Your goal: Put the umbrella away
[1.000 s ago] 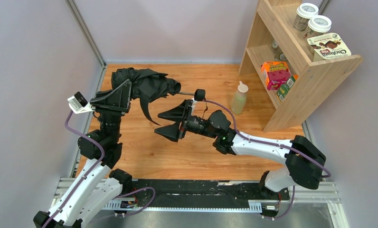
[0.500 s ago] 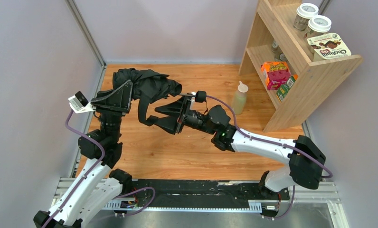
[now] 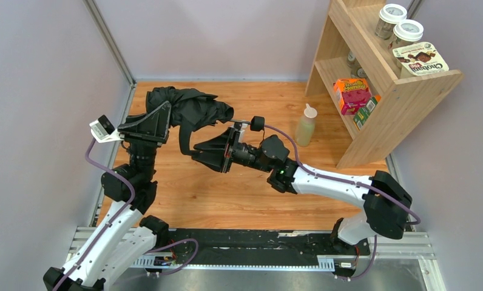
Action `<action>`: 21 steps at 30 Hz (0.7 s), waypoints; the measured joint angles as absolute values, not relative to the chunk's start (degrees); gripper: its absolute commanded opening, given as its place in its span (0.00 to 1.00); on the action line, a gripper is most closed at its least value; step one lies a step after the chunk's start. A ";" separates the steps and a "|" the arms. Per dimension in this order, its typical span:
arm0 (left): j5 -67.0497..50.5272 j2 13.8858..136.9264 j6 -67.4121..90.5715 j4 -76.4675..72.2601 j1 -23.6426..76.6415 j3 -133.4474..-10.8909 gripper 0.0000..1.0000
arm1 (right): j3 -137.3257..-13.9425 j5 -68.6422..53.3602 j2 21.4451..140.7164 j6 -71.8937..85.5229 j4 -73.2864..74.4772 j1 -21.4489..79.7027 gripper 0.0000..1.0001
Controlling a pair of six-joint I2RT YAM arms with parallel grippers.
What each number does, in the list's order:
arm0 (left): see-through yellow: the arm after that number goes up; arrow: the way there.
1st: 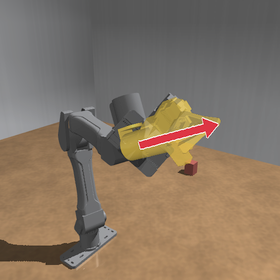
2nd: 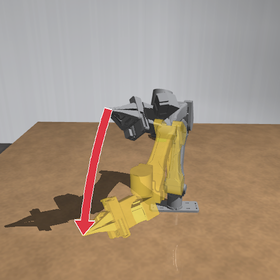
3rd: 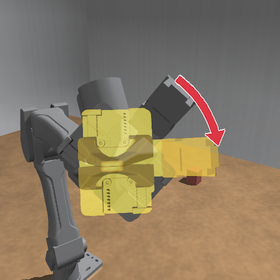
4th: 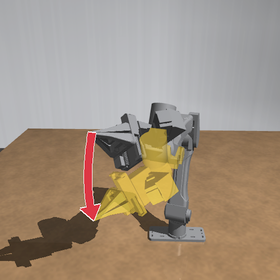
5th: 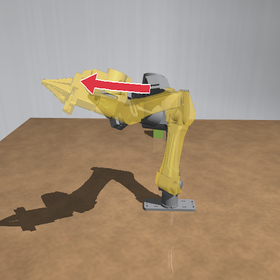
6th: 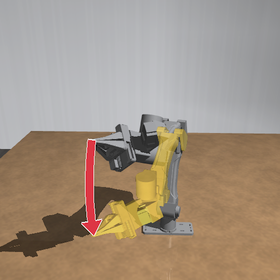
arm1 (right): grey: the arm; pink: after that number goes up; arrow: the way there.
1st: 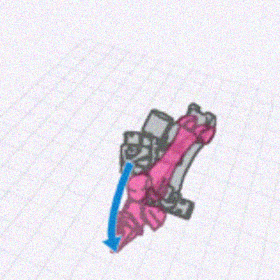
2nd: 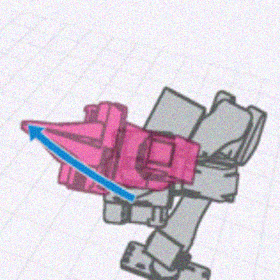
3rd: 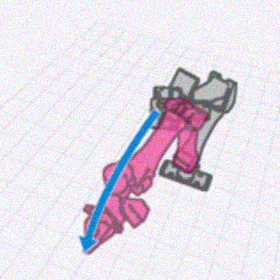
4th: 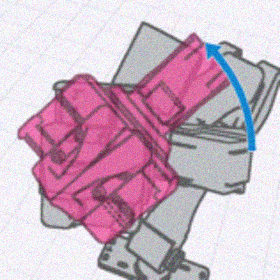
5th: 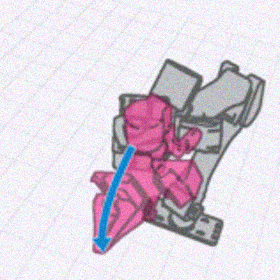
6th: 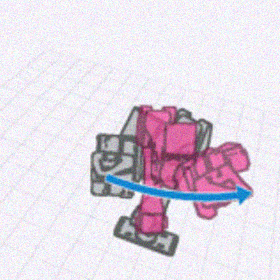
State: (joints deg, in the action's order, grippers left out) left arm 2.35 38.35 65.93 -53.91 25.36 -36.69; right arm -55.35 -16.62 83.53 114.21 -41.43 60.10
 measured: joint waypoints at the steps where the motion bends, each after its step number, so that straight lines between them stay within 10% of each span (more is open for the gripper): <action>1: 2.35 38.37 66.15 -53.91 25.36 -36.69 0.00 | -55.35 -16.82 83.94 114.19 -41.41 60.12 0.34; 14: 2.28 37.67 67.70 -54.48 25.36 -36.69 0.00 | -57.87 -19.22 86.48 114.21 -40.95 60.18 0.38; 16: 2.11 37.67 67.99 -54.76 25.36 -36.69 0.00 | -58.41 -19.53 86.76 114.21 -40.95 60.18 0.32; 18: 1.98 37.67 68.29 -54.96 25.36 -36.62 0.00 | -58.96 -19.75 87.18 114.24 -40.91 60.18 0.05; 21: 1.91 37.52 68.71 -55.07 25.36 -36.29 0.00 | -59.57 -20.03 87.96 114.30 -41.47 59.88 0.00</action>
State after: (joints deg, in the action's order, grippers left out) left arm 1.91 37.52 68.71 -55.07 25.36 -36.29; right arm -59.57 -20.03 87.96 114.30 -41.47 59.88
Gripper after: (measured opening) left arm 0.459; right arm 0.037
